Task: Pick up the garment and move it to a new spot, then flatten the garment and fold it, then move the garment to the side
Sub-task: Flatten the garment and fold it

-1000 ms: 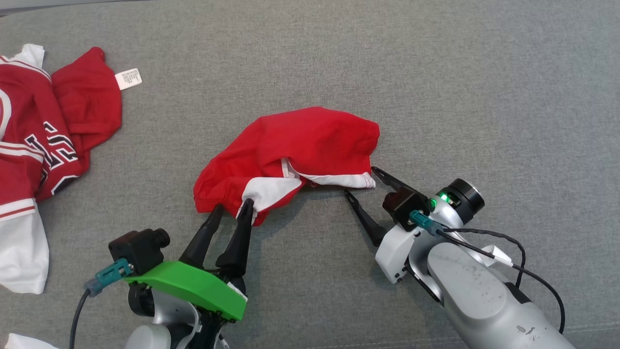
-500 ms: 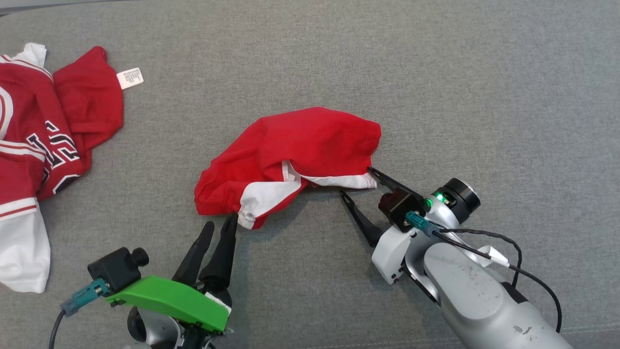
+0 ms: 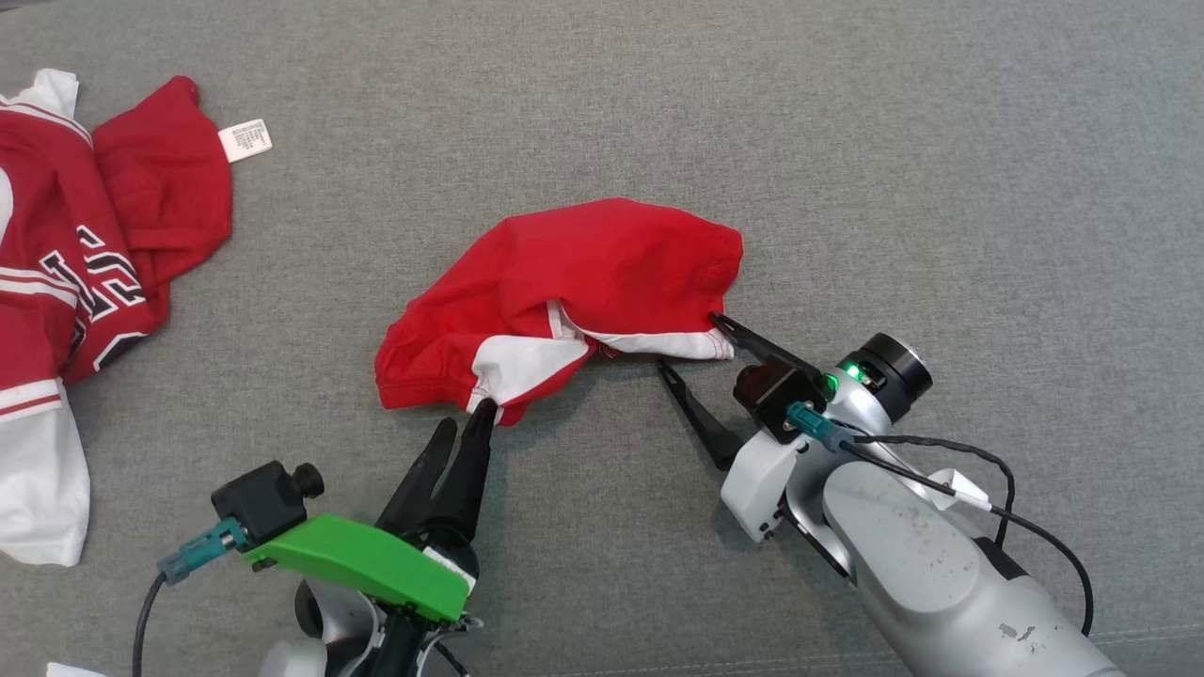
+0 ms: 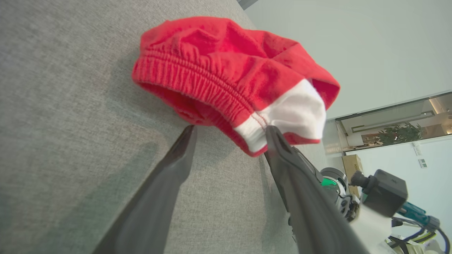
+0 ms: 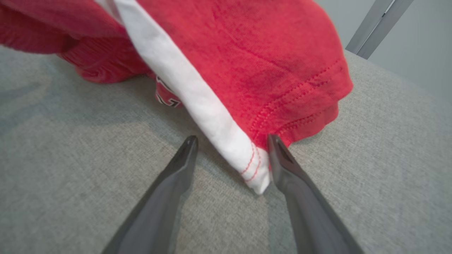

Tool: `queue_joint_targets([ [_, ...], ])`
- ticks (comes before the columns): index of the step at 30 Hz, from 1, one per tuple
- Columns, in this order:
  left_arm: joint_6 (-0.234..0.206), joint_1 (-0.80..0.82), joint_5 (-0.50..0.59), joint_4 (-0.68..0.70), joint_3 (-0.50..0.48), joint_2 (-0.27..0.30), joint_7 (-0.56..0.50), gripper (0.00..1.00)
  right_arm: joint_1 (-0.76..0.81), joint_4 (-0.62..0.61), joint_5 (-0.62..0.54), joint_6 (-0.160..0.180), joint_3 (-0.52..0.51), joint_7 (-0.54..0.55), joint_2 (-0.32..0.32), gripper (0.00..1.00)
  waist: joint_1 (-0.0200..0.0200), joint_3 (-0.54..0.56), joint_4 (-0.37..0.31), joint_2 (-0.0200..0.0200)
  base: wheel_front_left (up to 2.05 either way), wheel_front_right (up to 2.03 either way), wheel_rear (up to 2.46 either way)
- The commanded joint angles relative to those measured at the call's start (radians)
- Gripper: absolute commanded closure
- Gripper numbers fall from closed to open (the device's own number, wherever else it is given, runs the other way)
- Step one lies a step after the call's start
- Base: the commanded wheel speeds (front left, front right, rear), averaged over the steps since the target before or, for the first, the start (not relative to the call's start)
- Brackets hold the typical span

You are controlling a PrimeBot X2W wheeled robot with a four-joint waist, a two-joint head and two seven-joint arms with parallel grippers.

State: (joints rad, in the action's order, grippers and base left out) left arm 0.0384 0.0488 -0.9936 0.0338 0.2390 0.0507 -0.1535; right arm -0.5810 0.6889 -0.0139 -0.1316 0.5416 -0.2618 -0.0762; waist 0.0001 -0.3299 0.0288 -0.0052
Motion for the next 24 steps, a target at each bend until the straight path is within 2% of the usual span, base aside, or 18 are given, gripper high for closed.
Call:
queue_joint_targets([
  [1,0.011,0.022,-0.013,-0.008,0.007,0.001,0.009,0.0,-0.011,-0.002,0.002,0.002,0.003,-0.005,-0.005,0.0,-0.0001,-0.002,-0.003,0.0052,0.0,0.0,0.0],
  [5,0.026,0.038,-0.029,-0.02,0.021,0.001,0.014,0.0,-0.008,0.001,0.007,0.002,0.007,-0.005,-0.008,0.0,-0.0001,-0.004,-0.003,0.0052,0.0,0.0,0.0],
  [6,0.028,0.045,-0.03,-0.024,0.023,0.001,0.018,0.0,-0.007,0.003,0.008,0.002,0.009,-0.005,-0.008,0.03,-0.0001,-0.005,-0.002,0.0052,0.0,0.0,0.0],
  [7,0.034,0.054,-0.029,-0.027,0.026,0.001,0.023,0.11,-0.006,0.004,0.01,0.002,0.01,-0.005,-0.009,0.15,-0.0001,-0.006,-0.001,0.0052,0.0,0.0,0.0],
  [8,0.037,0.063,-0.033,-0.033,0.028,0.001,0.03,0.36,-0.007,0.005,0.011,0.002,0.011,-0.005,-0.009,0.35,-0.0001,-0.006,0.0,0.0052,0.0,0.0,0.0],
  [9,0.04,0.071,-0.041,-0.04,0.029,0.001,0.038,0.67,-0.007,0.006,0.012,0.002,0.014,-0.005,-0.009,0.58,-0.0001,-0.006,0.001,0.0052,0.0,0.0,0.0],
  [10,0.04,0.071,-0.041,-0.04,0.029,0.001,0.038,0.67,-0.007,0.006,0.012,0.002,0.014,-0.005,-0.009,0.58,-0.0001,-0.006,0.001,0.0052,0.0,0.0,0.0],
  [11,0.043,0.081,-0.044,-0.047,0.033,0.001,0.046,1.0,-0.007,0.007,0.015,0.002,0.016,-0.004,-0.009,0.99,-0.0001,-0.005,0.002,0.0052,0.0,0.0,0.0],
  [17,0.059,0.123,-0.033,-0.068,0.045,0.007,0.074,1.0,0.002,-0.017,0.055,0.002,0.026,-0.004,-0.008,1.0,-0.0001,0.015,-0.006,0.0052,0.0,0.0,0.0],
  [20,0.06,0.111,-0.032,-0.029,0.035,0.035,0.065,1.0,0.017,-0.064,0.088,0.002,0.006,-0.004,-0.018,1.0,-0.0001,0.036,-0.013,0.0052,0.0,0.0,0.0],
  [24,0.048,0.074,-0.042,0.078,0.012,0.094,0.026,1.0,0.038,-0.161,0.145,0.002,-0.028,-0.004,-0.063,1.0,-0.0001,0.075,-0.023,0.0052,0.0,0.0,0.0],
])
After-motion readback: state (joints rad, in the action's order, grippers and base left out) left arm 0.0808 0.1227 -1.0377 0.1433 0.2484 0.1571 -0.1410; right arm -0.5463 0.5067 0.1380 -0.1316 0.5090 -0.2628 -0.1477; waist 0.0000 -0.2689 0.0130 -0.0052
